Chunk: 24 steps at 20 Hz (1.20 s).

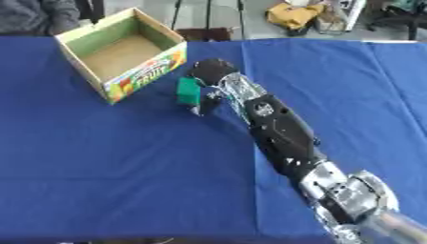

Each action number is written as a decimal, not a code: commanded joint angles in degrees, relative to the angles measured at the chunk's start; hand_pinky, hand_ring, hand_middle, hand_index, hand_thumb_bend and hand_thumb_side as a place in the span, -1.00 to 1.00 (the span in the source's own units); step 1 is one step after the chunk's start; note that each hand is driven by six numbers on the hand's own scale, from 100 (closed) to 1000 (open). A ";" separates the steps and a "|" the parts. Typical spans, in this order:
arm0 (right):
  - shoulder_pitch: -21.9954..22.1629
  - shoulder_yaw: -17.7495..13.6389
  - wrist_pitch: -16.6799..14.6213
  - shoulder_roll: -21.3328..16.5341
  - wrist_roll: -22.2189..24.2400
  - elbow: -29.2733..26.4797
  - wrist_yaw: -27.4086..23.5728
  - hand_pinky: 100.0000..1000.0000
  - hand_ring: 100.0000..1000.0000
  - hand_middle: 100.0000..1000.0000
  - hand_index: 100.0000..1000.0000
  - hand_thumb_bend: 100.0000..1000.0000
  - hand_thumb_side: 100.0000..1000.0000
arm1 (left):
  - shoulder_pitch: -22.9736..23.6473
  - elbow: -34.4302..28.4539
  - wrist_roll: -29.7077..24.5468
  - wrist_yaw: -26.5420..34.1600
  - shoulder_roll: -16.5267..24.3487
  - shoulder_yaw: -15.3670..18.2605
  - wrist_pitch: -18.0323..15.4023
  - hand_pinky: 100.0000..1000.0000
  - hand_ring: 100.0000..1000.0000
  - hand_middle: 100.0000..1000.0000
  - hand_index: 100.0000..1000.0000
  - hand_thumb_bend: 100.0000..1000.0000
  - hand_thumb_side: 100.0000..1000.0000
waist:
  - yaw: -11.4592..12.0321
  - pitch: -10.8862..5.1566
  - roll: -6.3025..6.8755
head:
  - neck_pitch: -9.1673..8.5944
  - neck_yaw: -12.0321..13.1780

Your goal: Pick up objects on the table and place them in the box.

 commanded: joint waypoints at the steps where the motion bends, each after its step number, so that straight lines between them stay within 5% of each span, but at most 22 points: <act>1: -0.74 -1.28 -1.10 -0.53 -1.21 -1.37 2.32 0.35 0.36 -0.12 0.50 -0.69 -0.23 | -0.94 -1.00 0.20 0.04 0.68 0.57 -0.03 -0.32 -0.44 -0.20 0.04 -0.05 0.68 | -0.18 -0.86 0.26 | 0.29 0.12; 7: -1.33 -1.54 -1.66 -1.08 0.06 -5.32 -6.02 0.30 0.31 -0.17 0.49 -0.98 -0.24 | -0.88 -0.99 0.25 0.09 0.84 0.64 -0.01 -0.32 -0.45 -0.20 0.04 -0.05 0.68 | -0.46 -1.24 0.11 | 0.29 0.22; 15: -3.74 -0.46 0.43 -2.19 3.17 -11.90 -15.65 0.28 0.30 -0.21 0.48 -1.00 -0.36 | -0.73 -0.90 0.05 0.24 0.98 0.40 0.01 -0.32 -0.45 -0.21 0.04 -0.05 0.67 | 0.16 -1.87 -0.06 | 0.29 0.03; 24: -7.49 -1.84 2.57 -0.82 2.91 -9.56 -16.37 0.27 0.30 -0.20 0.49 -1.00 -0.39 | -2.39 -0.83 -1.89 1.57 0.04 -1.71 -0.08 -0.31 -0.45 -0.21 0.04 -0.03 0.66 | 7.64 -2.49 -0.16 | 0.29 -3.22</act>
